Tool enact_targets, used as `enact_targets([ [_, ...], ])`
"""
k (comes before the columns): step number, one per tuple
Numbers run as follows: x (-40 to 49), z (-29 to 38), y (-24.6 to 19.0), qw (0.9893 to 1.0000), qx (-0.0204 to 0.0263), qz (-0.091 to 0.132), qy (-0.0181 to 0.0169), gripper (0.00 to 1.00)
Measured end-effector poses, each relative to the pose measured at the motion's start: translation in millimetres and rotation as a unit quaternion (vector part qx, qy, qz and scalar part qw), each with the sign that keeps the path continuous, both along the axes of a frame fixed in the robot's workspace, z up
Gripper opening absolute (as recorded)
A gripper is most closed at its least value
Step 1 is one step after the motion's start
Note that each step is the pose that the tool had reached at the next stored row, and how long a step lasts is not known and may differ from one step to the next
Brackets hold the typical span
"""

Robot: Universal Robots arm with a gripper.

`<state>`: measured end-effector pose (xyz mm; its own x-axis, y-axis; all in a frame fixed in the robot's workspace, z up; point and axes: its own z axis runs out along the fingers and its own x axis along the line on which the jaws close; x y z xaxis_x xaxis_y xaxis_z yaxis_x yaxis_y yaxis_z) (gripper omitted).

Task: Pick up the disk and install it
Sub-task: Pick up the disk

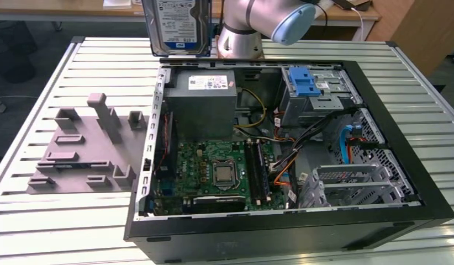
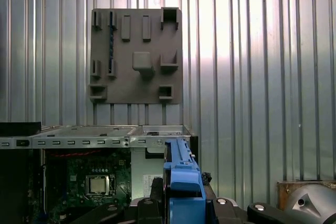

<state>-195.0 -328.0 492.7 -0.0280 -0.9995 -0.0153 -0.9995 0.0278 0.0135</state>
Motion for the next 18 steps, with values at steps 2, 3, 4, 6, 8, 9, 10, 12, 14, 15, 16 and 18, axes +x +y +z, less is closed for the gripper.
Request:
enact_targets([
  [2,-0.4,0.0,0.0,1.0000,0.0000,0.000,0.0000,0.36],
  [3,-0.7,0.0,0.0,1.0000,0.0000,0.000,0.0000,0.36],
  [4,-0.8,0.0,0.0,1.0000,0.0000,0.000,0.0000,0.36],
  [6,-1.0,0.0,0.0,1.0000,0.0000,0.000,0.0000,0.36],
  [8,-1.4,0.0,0.0,1.0000,0.0000,0.000,0.0000,0.36],
  [9,-1.5,0.0,0.0,1.0000,0.0000,0.000,0.0000,0.36],
  [10,-1.6,0.0,0.0,1.0000,0.0000,0.000,0.0000,0.36],
  [12,-2.9,0.0,0.0,1.0000,0.0000,0.000,0.0000,0.36],
  [14,-3.1,0.0,0.0,1.0000,0.0000,0.000,0.0000,0.36],
  [15,-2.3,0.0,0.0,1.0000,0.0000,0.000,0.0001,0.36],
  [16,-1.3,0.0,0.0,1.0000,0.0000,0.000,0.0000,0.36],
  [18,0.8,0.0,0.0,1.0000,0.0000,0.000,0.0000,0.36],
])
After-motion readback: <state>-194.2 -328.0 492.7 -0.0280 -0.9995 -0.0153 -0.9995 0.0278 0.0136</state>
